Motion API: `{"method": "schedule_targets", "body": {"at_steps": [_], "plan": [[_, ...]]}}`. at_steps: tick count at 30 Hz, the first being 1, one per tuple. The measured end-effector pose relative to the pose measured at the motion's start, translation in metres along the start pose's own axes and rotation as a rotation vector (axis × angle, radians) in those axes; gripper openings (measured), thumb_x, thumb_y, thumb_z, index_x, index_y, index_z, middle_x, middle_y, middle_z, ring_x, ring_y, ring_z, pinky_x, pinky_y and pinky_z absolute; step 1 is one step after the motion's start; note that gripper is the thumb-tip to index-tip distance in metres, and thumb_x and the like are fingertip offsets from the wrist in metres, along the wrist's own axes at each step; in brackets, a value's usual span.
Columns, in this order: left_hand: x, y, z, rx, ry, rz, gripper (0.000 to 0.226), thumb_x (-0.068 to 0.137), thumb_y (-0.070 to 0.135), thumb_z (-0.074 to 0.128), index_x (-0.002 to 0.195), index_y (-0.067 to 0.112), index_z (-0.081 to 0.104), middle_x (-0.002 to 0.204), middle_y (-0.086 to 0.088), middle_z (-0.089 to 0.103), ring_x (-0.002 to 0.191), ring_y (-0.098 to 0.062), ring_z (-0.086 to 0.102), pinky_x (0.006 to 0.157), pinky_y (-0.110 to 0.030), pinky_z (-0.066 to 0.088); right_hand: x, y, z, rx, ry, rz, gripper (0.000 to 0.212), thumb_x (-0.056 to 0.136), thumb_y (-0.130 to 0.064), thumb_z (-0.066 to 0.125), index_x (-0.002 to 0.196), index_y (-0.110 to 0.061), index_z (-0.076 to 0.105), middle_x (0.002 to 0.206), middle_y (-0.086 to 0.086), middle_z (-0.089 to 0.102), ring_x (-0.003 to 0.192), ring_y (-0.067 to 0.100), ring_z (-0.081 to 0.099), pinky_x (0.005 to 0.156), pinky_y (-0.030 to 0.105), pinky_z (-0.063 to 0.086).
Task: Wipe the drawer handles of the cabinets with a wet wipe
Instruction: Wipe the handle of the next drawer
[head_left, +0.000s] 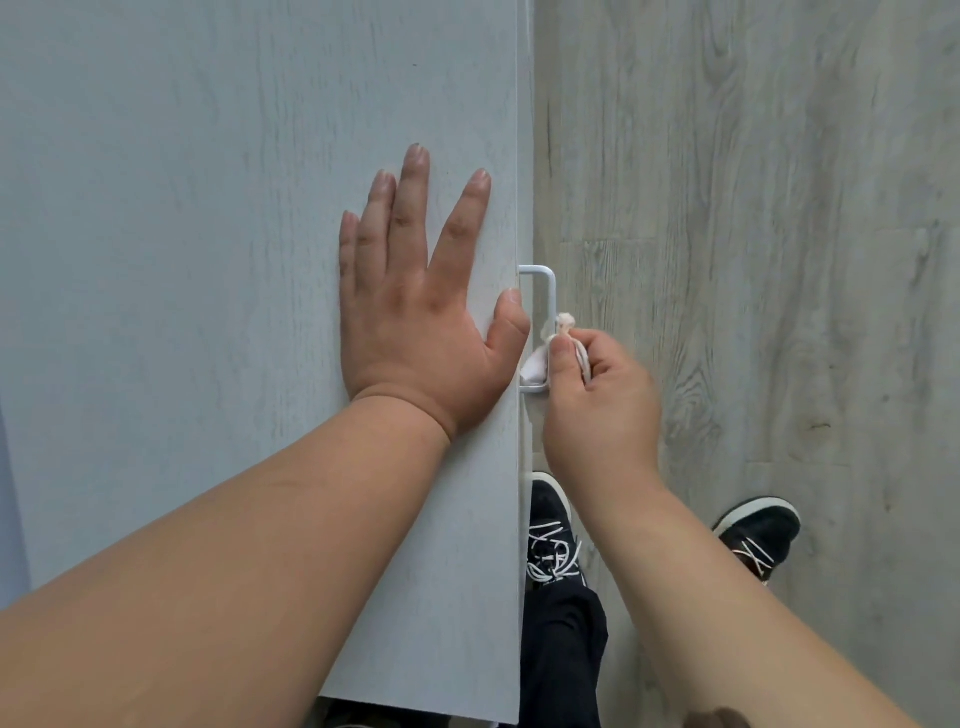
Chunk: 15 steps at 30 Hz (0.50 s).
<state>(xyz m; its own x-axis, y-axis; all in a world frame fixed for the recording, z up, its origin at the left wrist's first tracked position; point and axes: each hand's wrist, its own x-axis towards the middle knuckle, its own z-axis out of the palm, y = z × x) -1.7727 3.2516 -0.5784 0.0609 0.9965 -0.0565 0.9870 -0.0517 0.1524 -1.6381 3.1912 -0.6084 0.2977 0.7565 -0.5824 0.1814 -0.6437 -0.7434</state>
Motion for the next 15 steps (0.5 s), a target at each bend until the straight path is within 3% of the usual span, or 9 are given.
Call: {"method": "schedule_targets", "body": {"at_steps": [6, 11, 15], "plan": [[-0.001, 0.0, -0.001, 0.0, -0.016, -0.004, 0.078, 0.088, 0.052, 0.044, 0.163, 0.03, 0.032, 0.173, -0.01, 0.017, 0.159, -0.035, 0.015, 0.128, -0.053, 0.009, 0.025, -0.018, 0.005, 0.109, 0.031, -0.007, 0.026, 0.104, -0.03, 0.058, 0.081, -0.024, 0.068, 0.062, -0.019, 0.059, 0.06, 0.001, 0.052, 0.059, 0.021, 0.042], [-0.001, 0.0, 0.002, 0.007, 0.0, -0.001, 0.078, 0.088, 0.053, 0.044, 0.162, 0.03, 0.032, 0.172, -0.01, 0.019, 0.158, -0.035, 0.016, 0.128, -0.054, 0.01, -0.004, 0.003, 0.0, 0.063, 0.009, 0.017, 0.024, 0.104, -0.029, 0.057, 0.082, -0.022, 0.065, 0.074, -0.012, 0.066, 0.072, 0.009, 0.06, 0.069, 0.029, 0.048], [0.0, -0.001, 0.001, 0.018, -0.006, -0.004, 0.078, 0.089, 0.053, 0.044, 0.162, 0.03, 0.031, 0.172, -0.011, 0.018, 0.159, -0.035, 0.016, 0.128, -0.054, 0.01, 0.004, -0.003, -0.003, 0.101, 0.013, 0.039, 0.025, 0.104, -0.029, 0.059, 0.081, -0.022, 0.067, 0.066, -0.016, 0.06, 0.063, 0.002, 0.053, 0.059, 0.017, 0.041]]}}
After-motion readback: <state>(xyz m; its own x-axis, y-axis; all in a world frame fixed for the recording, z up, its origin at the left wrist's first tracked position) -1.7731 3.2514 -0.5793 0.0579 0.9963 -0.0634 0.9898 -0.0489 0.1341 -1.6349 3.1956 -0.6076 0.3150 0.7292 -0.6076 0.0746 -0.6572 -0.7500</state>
